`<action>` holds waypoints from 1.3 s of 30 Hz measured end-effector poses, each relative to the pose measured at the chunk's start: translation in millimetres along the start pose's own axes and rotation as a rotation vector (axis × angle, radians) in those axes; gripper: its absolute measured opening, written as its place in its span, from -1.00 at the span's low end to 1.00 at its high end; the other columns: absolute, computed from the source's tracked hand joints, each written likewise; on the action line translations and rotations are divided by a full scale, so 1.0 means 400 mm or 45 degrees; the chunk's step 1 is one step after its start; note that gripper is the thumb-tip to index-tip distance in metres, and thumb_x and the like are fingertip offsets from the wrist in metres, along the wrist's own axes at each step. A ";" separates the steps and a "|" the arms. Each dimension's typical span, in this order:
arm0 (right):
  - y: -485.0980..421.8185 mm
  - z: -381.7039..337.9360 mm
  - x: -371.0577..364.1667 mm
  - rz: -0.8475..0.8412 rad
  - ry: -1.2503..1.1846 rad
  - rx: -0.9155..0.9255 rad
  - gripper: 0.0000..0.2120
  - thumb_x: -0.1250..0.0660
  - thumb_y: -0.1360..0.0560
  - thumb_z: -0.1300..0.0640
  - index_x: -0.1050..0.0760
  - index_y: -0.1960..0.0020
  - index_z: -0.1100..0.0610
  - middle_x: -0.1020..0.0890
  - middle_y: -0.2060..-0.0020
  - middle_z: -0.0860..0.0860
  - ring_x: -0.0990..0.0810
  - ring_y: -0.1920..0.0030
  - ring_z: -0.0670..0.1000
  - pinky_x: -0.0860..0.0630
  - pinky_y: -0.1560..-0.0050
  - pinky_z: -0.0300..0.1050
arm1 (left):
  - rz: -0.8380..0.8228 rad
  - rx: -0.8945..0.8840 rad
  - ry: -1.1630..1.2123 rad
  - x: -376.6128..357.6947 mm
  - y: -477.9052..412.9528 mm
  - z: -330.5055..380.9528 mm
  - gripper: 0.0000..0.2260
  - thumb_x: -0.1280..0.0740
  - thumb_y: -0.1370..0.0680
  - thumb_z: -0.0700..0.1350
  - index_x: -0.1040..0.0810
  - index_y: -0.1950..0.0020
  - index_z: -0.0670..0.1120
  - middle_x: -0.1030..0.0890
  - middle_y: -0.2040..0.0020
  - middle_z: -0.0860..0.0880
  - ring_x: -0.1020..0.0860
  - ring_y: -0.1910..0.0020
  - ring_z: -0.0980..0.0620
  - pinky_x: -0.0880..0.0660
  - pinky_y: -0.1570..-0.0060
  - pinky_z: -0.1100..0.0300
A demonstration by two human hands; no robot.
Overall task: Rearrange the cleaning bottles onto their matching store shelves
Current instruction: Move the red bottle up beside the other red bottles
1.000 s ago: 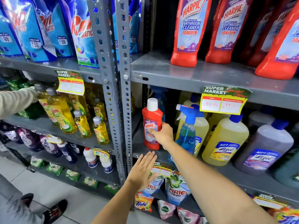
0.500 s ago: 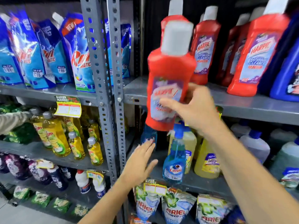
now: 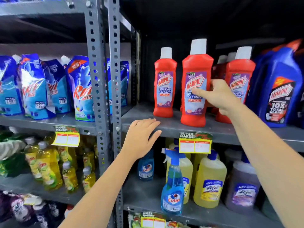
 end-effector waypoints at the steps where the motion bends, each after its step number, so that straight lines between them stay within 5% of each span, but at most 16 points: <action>1: -0.004 0.012 -0.002 0.015 -0.005 -0.016 -0.74 -0.49 -0.44 0.16 -0.59 -0.11 0.08 -0.68 0.01 0.02 -0.61 0.20 -0.24 -0.52 0.25 -0.34 | 0.029 0.007 0.004 -0.002 0.002 0.000 -0.58 -0.10 -0.64 0.12 -0.57 -0.31 -0.07 -0.59 -0.27 -0.04 -0.50 -0.29 -0.02 -0.29 -0.24 0.06; 5: -0.009 0.043 0.002 0.082 -0.002 -0.032 -0.68 -0.51 -0.43 0.09 -0.55 -0.14 0.08 -0.66 -0.04 0.02 -0.62 0.06 -0.07 -0.51 0.17 -0.25 | 0.130 0.039 0.038 -0.007 0.002 0.007 -0.63 -0.14 -0.64 0.08 -0.60 -0.26 -0.06 -0.62 -0.24 -0.02 -0.52 -0.26 0.00 -0.36 -0.21 0.03; 8: 0.006 0.089 0.000 -0.002 0.009 -0.102 -0.48 -0.59 -0.32 0.14 -0.46 -0.21 0.09 -0.64 -0.11 0.02 -0.62 -0.05 -0.04 -0.56 -0.08 -0.10 | 0.186 0.035 0.057 -0.010 0.004 0.010 -0.64 -0.16 -0.63 0.07 -0.62 -0.24 -0.07 -0.63 -0.22 -0.02 -0.54 -0.24 -0.01 -0.38 -0.20 -0.01; 13: 0.039 0.158 -0.039 -0.114 0.146 -0.121 -0.17 -0.70 -0.08 0.15 -0.47 -0.30 0.06 -0.67 -0.12 -0.05 -0.65 -0.07 -0.08 -0.54 -0.18 -0.10 | 0.245 0.024 0.056 -0.018 0.004 0.007 -0.65 -0.17 -0.63 0.07 -0.62 -0.23 -0.07 -0.63 -0.21 -0.02 -0.54 -0.23 -0.01 -0.38 -0.20 0.00; 19: -0.015 0.188 -0.050 -0.063 0.202 -0.156 -0.10 -0.71 -0.01 0.05 -0.46 -0.30 0.05 -0.66 -0.16 -0.02 -0.63 -0.14 0.00 -0.54 -0.24 0.01 | 0.259 0.017 0.044 -0.022 0.005 0.010 -0.65 -0.18 -0.63 0.06 -0.62 -0.24 -0.08 -0.63 -0.21 -0.02 -0.54 -0.21 -0.01 -0.37 -0.20 0.02; 39: -0.088 0.271 -0.060 -0.268 0.002 -0.189 -0.17 -0.60 -0.28 0.24 -0.31 -0.47 0.11 -0.56 -0.32 0.06 -0.54 -0.30 0.04 -0.43 -0.39 0.08 | 0.229 0.012 0.033 -0.018 0.010 0.011 -0.66 -0.17 -0.64 0.04 -0.61 -0.25 -0.09 -0.62 -0.22 -0.02 -0.54 -0.21 0.00 -0.35 -0.21 0.06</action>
Point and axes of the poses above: each hand's wrist, its own y-axis away from the middle knuckle, its own x-axis out of the back of the hand, z = x × y, the point moved 3 cm from there along -y, towards the middle knuckle
